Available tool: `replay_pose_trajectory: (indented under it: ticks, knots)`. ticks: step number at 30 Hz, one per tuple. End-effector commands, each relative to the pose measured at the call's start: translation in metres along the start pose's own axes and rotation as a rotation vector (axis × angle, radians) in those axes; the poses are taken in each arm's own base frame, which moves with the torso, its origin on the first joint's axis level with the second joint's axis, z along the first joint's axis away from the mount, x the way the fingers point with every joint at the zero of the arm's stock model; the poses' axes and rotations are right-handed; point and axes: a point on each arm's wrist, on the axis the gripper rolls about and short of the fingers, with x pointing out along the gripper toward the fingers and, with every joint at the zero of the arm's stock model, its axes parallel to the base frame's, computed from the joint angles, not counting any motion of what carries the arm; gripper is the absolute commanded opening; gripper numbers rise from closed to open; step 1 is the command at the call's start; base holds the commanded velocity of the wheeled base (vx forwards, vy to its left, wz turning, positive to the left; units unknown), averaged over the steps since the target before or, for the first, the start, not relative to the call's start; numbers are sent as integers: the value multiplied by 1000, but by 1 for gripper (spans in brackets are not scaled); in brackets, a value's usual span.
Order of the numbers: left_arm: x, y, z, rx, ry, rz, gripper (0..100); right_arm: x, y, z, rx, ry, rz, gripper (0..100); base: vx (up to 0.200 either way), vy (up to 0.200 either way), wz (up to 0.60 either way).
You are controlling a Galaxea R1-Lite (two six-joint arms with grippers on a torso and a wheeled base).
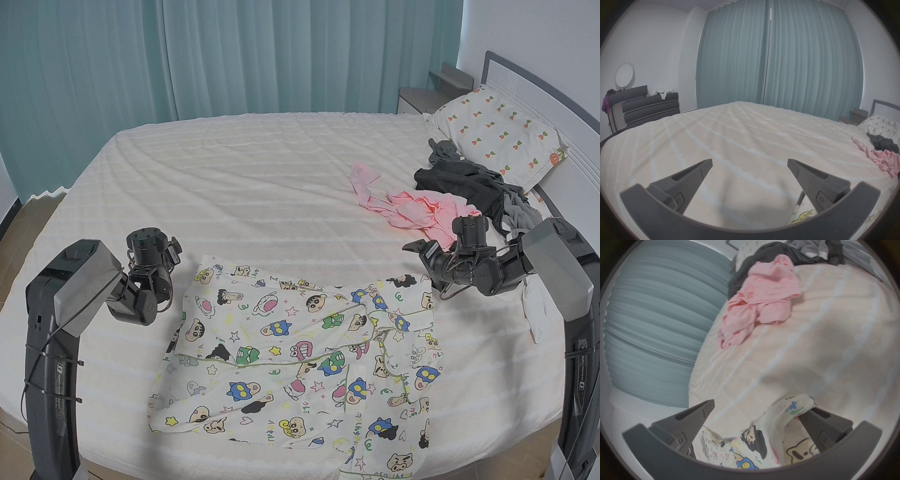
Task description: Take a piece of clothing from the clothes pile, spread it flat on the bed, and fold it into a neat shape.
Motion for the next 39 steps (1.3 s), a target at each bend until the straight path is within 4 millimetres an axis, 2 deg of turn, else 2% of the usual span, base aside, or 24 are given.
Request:
replay_pose_trajectory:
  ticks: [1, 5, 7, 10, 11, 12, 15, 17, 19, 24, 25, 29, 33, 35, 37, 39]
  knots:
    - [-23, 21, 32, -7, 16, -9, 100, -19, 1, 22, 39, -10, -56, 100, 0, 0, 0]
    - [-46, 32, 57, -95, 37, -52, 100, -34, -5, 31, 43, -8, -107, 100, 0, 0, 0]
    - [-71, 41, 64, -168, 95, -113, 100, -48, -11, 34, 45, -9, -133, 100, 0, 0, 0]
    - [-99, 51, 66, -229, 167, -168, 100, -63, -12, 30, 52, -4, -146, 100, 0, 0, 0]
    - [-99, 51, 66, -229, 167, -168, 100, -63, -12, 30, 52, -4, -146, 100, 0, 0, 0]
    - [-117, 56, 68, -299, 222, -219, 100, -67, -16, 29, 45, 0, -159, 100, 0, 0, 0]
    - [-139, 62, 70, -437, 307, -277, 100, -65, -25, 23, -52, 15, -175, 100, 0, 0, 0]
    - [-146, 64, 70, -475, 331, -286, 100, -67, -24, 22, -71, 7, -163, 100, 0, 0, 0]
    - [-165, 73, 66, -555, 406, -300, 100, -83, -10, 21, -50, -23, -108, 100, 0, 0, 0]
    - [-196, 88, 57, -620, 561, -365, 100, -106, 12, -12, 36, 37, -78, 100, 0, 0, 0]
    - [-204, 91, 55, -657, 602, -374, 100, -112, 20, -25, 104, 59, -62, 100, 0, 0, 0]
    - [-212, 94, 54, -766, 687, -391, 100, -112, 36, -54, 251, 106, -26, 100, 0, 0, 0]
    - [-211, 95, 50, -784, 726, -403, 100, -101, 31, -73, 243, 146, -38, 100, 0, 0, 0]
    - [-212, 95, 49, -784, 728, -402, 100, -95, 24, -92, 218, 185, -77, 100, 0, 0, 0]
    - [-213, 97, 48, -784, 728, -399, 100, -89, 12, -109, 127, 203, -127, 100, 0, 0, 0]
    - [-214, 98, 48, -784, 720, -407, 100, -82, 4, -117, 52, 184, -145, 100, 0, 0, 0]
